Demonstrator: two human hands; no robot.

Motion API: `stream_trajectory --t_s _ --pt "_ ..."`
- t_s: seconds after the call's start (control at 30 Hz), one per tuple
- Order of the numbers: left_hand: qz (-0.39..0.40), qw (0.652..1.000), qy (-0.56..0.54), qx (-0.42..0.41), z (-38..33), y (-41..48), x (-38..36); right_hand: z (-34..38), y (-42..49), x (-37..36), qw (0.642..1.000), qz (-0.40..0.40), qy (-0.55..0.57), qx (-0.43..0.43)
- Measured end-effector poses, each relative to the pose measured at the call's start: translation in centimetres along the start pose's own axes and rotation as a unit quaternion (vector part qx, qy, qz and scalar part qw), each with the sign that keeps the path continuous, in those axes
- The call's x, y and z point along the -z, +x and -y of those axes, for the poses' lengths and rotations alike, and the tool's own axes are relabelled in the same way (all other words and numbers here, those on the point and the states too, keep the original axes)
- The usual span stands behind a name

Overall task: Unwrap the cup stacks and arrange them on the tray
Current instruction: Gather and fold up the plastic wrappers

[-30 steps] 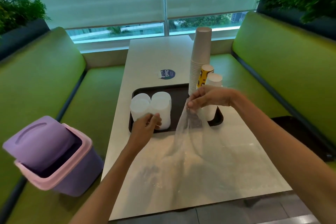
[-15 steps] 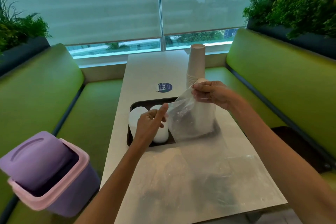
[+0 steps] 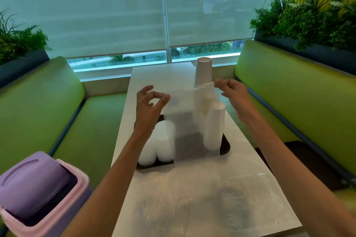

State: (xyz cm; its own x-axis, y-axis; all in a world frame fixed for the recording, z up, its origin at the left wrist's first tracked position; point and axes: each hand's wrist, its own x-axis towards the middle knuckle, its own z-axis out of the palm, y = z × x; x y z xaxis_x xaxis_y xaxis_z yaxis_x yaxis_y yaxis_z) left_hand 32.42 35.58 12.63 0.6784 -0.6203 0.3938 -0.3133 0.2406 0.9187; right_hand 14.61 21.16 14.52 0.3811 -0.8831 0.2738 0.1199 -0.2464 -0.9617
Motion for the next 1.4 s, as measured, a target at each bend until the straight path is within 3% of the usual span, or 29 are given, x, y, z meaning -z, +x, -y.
stream_trajectory --t_s 0.17,0.53,0.67,0.8,0.9,0.97,1.17,1.27,1.4 --pt "0.031 0.997 -0.072 -0.017 -1.2 2.2 -0.1 1.3 0.5 -0.5 0.997 -0.006 0.073 0.015" --pt "-0.042 0.99 -0.138 0.005 -2.0 4.3 -1.7 2.3 0.9 -2.3 0.992 -0.035 0.113 -0.031" --pt "-0.044 0.988 -0.15 0.014 -2.1 4.7 -1.7 1.0 0.4 -3.0 0.987 0.042 0.133 -0.077" --pt "-0.051 0.988 -0.145 0.029 -1.9 5.2 -1.5 -1.4 -0.5 -3.5 0.987 0.129 0.075 -0.065" --pt "-0.06 0.988 -0.134 0.047 -1.5 5.6 -1.3 -2.1 -0.9 -4.3 0.988 0.126 0.071 -0.059" --pt "-0.037 0.987 -0.14 0.076 -1.1 5.6 -0.9 -2.2 -0.9 -4.5 0.988 0.112 0.085 -0.07" --pt "0.169 0.974 -0.057 0.139 2.1 3.0 1.5 -2.9 -0.3 -4.3 0.984 0.1 0.106 -0.105" --pt "0.182 0.975 -0.026 0.124 3.1 2.3 1.8 -3.6 -0.2 -4.3 0.98 0.122 0.095 -0.126" --pt "0.157 0.977 -0.037 0.14 3.9 2.4 2.5 -4.5 -0.1 -3.9 0.959 0.21 0.108 -0.154"
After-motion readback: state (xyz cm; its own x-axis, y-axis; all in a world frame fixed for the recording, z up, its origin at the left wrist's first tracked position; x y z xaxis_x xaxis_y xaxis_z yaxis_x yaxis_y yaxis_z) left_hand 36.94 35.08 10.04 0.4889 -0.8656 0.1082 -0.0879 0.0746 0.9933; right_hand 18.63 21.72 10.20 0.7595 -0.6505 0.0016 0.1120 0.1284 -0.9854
